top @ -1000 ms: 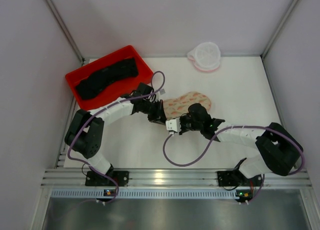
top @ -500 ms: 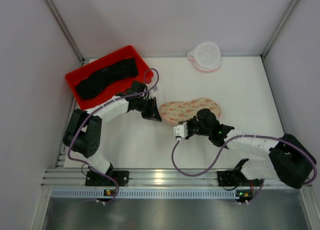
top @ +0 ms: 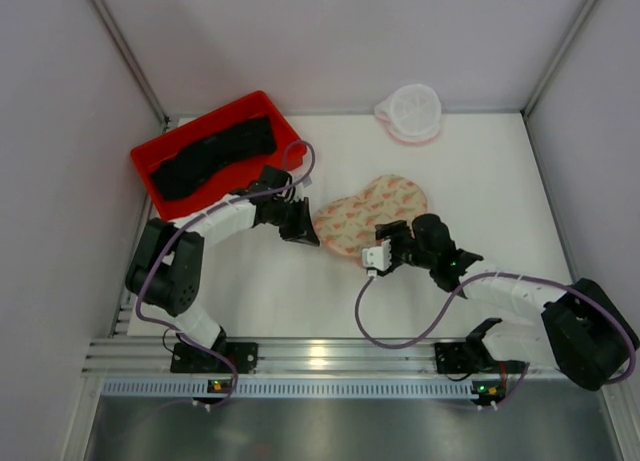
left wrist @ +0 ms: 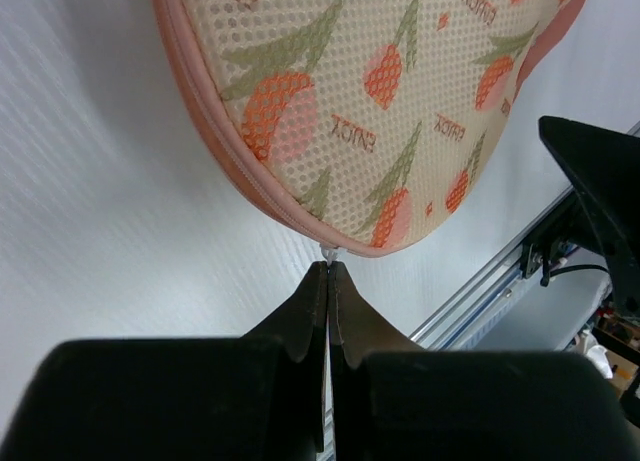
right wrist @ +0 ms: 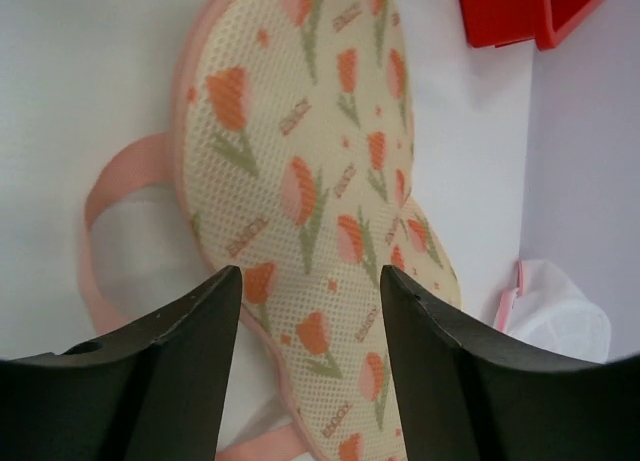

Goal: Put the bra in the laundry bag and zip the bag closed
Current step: Zip the zipper on the laundry bag.

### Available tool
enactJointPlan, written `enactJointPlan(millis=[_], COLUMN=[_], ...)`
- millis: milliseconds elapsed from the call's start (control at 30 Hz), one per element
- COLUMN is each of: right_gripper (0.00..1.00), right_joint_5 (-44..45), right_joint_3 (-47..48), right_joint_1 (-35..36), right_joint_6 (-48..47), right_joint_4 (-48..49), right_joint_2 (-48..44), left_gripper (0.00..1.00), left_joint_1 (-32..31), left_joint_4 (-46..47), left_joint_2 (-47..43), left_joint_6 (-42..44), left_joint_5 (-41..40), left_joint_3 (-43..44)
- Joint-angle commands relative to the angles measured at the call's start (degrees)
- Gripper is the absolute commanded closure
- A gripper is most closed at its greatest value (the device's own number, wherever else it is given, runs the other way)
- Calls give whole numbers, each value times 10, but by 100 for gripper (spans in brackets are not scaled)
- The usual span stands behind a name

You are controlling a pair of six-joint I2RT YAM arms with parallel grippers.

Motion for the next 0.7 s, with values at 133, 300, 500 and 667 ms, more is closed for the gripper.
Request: enactJointPlan(millis=[133, 300, 500, 667], right_gripper=[41, 40, 41, 51], right_joint_5=[-51, -22, 15, 32], right_joint_3=[106, 94, 75, 89], right_joint_1=[23, 116, 131, 131], right_joint_6=[99, 151, 143, 125], right_joint_4=[-112, -114, -66, -42], right_joint_2=[-50, -57, -8, 37], left_gripper=[100, 100, 100, 100], left_joint_1=[-58, -80, -91, -95], left_joint_4=[53, 75, 74, 74], left_joint_2=[-24, -11, -11, -15], left_joint_6=[-72, -100, -110, -115], left_joint_5=[19, 21, 28, 31], left_joint_3=[-15, 0, 9, 8])
